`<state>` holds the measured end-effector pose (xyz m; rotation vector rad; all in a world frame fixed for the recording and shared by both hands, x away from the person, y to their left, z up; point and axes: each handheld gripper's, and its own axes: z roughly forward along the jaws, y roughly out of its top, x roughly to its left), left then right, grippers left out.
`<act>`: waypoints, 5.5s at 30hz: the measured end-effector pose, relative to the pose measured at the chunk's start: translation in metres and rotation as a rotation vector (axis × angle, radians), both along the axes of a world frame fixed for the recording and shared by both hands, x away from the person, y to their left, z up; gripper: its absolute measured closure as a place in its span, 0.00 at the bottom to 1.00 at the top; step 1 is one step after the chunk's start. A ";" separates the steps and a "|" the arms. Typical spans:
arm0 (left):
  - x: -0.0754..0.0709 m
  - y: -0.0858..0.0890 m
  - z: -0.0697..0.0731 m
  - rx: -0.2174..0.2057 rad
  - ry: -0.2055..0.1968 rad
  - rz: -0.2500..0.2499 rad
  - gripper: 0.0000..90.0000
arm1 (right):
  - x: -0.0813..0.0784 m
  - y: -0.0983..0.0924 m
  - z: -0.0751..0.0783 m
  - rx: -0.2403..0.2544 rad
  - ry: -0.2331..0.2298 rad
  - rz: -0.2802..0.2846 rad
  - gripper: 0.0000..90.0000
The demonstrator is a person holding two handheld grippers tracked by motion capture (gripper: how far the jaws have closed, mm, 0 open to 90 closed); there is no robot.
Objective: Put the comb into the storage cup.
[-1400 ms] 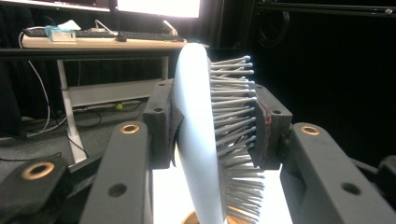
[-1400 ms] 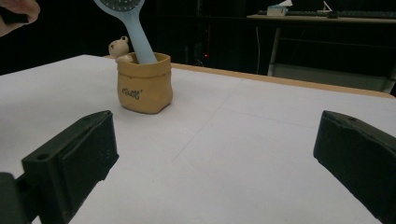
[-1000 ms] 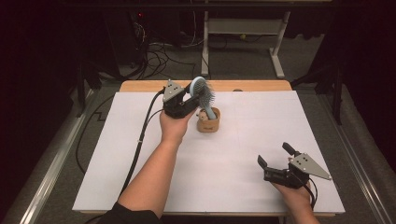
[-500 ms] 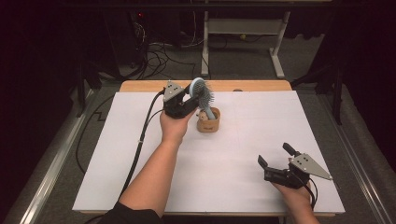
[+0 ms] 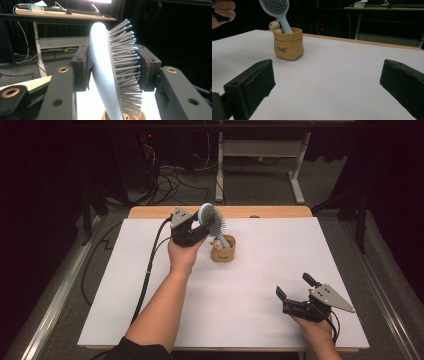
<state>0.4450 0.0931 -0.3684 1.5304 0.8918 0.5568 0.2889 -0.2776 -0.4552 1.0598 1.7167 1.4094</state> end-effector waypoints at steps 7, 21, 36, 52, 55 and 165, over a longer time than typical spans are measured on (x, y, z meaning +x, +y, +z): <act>0.000 0.002 0.000 0.018 0.003 0.000 0.52 | 0.000 0.000 0.000 0.000 0.001 0.002 0.00; -0.001 0.007 0.004 0.026 0.002 0.012 0.45 | 0.000 0.001 0.000 -0.003 0.000 0.007 0.00; 0.000 0.012 0.003 0.052 0.029 0.019 0.34 | 0.001 0.001 0.000 -0.005 0.001 0.006 0.00; 0.002 0.017 0.002 0.059 0.047 -0.005 0.27 | 0.001 0.002 0.000 -0.008 0.003 0.005 0.00; 0.002 0.017 0.001 0.069 0.043 -0.009 0.25 | 0.001 0.002 0.000 -0.010 0.002 0.005 0.00; -0.144 0.137 -0.086 0.131 0.045 -0.049 0.02 | -0.002 0.004 0.001 -0.018 -0.009 -0.005 0.00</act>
